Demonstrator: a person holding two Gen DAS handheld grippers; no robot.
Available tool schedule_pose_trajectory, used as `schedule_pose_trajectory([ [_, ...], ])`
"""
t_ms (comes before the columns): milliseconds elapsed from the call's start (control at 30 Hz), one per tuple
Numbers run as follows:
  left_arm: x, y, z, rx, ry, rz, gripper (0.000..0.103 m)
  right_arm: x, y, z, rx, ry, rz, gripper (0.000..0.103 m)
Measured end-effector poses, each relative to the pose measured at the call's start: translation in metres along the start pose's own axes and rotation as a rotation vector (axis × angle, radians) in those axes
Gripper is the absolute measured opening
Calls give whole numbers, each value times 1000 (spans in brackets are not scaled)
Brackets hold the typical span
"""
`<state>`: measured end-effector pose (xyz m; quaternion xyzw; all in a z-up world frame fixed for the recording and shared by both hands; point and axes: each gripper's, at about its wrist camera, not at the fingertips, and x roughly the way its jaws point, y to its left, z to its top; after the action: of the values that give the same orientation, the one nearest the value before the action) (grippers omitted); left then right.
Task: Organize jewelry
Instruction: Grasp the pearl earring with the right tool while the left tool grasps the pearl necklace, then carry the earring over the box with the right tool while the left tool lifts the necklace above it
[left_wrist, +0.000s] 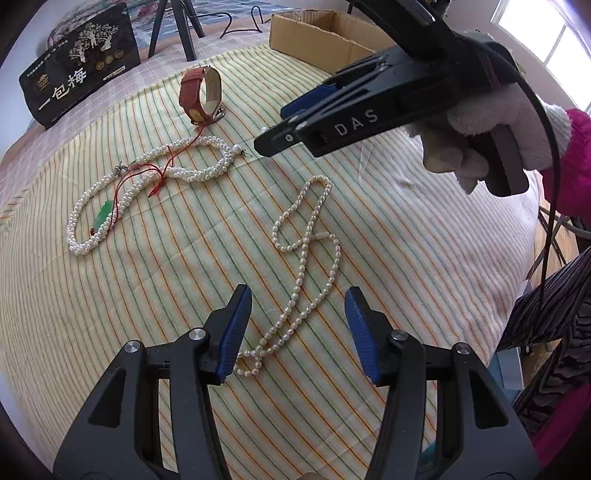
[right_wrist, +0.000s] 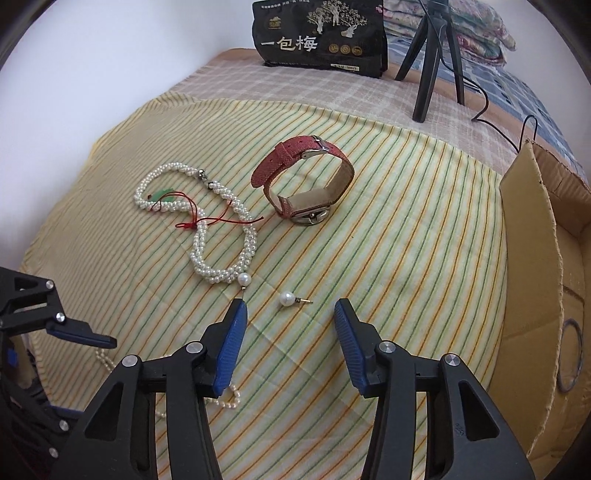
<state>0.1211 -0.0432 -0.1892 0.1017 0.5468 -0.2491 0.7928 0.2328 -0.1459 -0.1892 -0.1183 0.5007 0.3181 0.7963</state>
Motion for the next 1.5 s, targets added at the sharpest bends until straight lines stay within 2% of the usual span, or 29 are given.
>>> schedule_pose_trajectory([
  [67, 4, 0, 0, -1, 8, 7, 54, 3, 1, 1, -4, -1, -5, 46],
  [300, 18, -4, -1, 33, 24, 46, 49, 8, 4, 4, -27, 4, -31, 29],
  [433, 18, -6, -2, 30, 16, 60, 36, 7, 6, 4, -45, 5, -43, 22],
  [500, 16, -7, -3, 30, 13, 67, 26, 8, 9, 4, -58, 6, -51, 17],
  [567, 17, -5, -1, 26, 11, 70, 9, 8, 11, 4, -69, 6, -60, 17],
  [633, 18, -2, 1, 22, 10, 71, 7, 8, 12, 3, -76, 5, -66, 17],
  [1000, 4, 15, 6, -59, -16, 45, 6, 2, 14, 1, -76, -13, -61, 17],
  [1500, -29, 15, 21, -110, -110, 41, 6, -26, 13, -5, -76, -48, -71, 17],
])
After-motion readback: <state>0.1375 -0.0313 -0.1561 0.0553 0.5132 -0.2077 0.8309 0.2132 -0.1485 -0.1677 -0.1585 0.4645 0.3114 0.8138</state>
